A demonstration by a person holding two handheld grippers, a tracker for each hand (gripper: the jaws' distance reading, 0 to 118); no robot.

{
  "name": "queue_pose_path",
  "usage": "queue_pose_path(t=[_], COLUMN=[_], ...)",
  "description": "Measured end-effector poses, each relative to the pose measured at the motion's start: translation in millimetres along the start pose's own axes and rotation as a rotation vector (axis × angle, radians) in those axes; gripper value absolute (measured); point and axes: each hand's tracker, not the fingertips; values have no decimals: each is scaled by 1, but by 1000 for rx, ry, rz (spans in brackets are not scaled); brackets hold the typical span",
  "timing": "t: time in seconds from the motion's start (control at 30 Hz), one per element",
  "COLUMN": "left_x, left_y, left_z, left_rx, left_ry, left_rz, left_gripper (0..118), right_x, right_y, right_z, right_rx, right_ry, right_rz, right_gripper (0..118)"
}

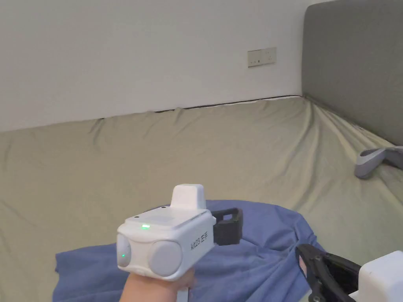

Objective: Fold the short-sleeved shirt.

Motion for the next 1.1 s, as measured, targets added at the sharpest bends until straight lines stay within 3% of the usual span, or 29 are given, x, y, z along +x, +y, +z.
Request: queue_pose_path(t=[0.07,0.1,0.27,0.43,0.6,0.87,0.9,0.93,1.0,1.03,1.1], left_x=[-31,-49,-123,-155,-179,-226,-243,-254,-281,-296,-316], left_y=[2,-2,-36,-73,-87,-64,-63,-63,-62,-66,-69], left_z=[50,69,172,217,206,104,84,67,25,8,-24], left_rx=[52,59,104,72,39,-71,-120,-118,-177,-222,-261], left_ry=[105,151,309,411,392,324,315,324,356,363,382], left_rz=[3,-1,48,39,136,178,181,192,240,281,360], left_gripper=[15,0,0,0,0,0,10,34,106,117,112], right_x=[-5,-8,-20,-25,-22,-10,-9,-7,-3,-1,3], right_y=[2,4,5,2,-1,-5,-6,-7,-10,-11,-13], right_z=[-9,-14,-36,-49,-51,-45,-46,-46,-47,-48,-49], right_rx=[8,10,11,-11,-57,-85,-91,-96,-112,-118,-132], right_ry=[11,16,38,32,8,-35,-40,-43,-46,-48,-51], right_rz=[3,4,13,9,-65,-55,-54,-53,-51,-53,-54], right_gripper=[0,0,0,0,0,0,0,0,0,0,0])
